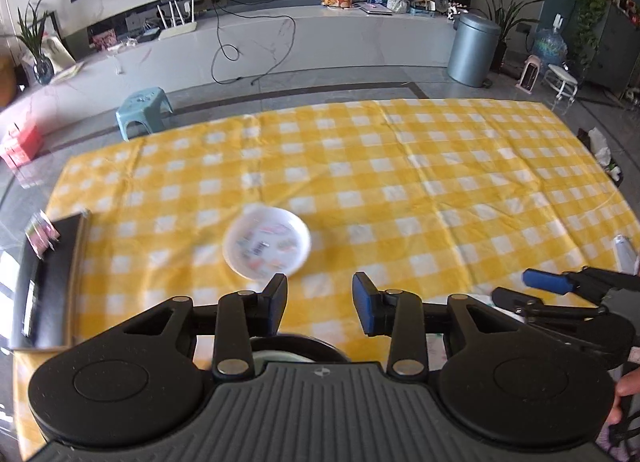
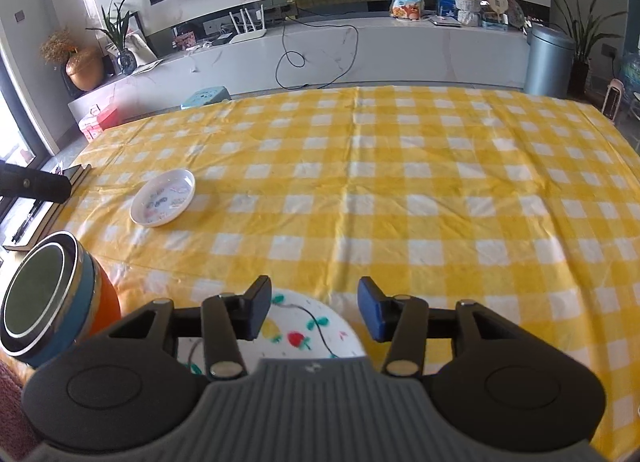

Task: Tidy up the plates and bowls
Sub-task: 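Move both grippers to the small white sticker plate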

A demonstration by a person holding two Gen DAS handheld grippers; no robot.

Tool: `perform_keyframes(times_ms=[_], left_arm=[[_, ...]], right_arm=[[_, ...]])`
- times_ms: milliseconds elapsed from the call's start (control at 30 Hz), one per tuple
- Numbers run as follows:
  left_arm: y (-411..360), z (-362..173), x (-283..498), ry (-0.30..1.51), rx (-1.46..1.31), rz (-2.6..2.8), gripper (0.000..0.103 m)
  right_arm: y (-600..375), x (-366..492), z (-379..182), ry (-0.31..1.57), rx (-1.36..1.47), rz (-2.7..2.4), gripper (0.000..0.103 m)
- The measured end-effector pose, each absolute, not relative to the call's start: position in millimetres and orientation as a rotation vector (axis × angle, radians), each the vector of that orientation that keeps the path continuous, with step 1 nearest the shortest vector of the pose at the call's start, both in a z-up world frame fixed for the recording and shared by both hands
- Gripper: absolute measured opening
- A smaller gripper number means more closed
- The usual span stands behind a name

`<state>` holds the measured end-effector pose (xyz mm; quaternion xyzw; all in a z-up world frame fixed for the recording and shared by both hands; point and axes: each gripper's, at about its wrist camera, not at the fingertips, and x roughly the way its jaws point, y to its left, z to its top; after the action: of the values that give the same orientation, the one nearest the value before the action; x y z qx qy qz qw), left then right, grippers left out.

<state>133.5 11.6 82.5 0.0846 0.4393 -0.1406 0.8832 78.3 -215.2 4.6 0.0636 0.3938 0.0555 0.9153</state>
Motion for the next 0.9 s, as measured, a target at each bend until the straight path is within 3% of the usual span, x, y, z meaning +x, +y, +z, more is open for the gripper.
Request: perform_keyframes(times_ms=[233,567,667,900], left_arm=[[40,75,170,0.877,0.241,-0.285,0.05],[80,37,231,0.961,0.183,-0.328,0.052],[87,18,246,1.009,0.153,-0.338,0.052],[91,-16,266,1.078,0.112,-0.359,0.04]], right_arm=[[-179,116,11,0.817,0.077,0.167,0.059],[-136,183,-4,0.878,0.091,0.223,0.058],[-127,203,-12,0.928,0.161,0.246,0.052],[-103,230,-28,0.98,0.196,0.245,0.042]])
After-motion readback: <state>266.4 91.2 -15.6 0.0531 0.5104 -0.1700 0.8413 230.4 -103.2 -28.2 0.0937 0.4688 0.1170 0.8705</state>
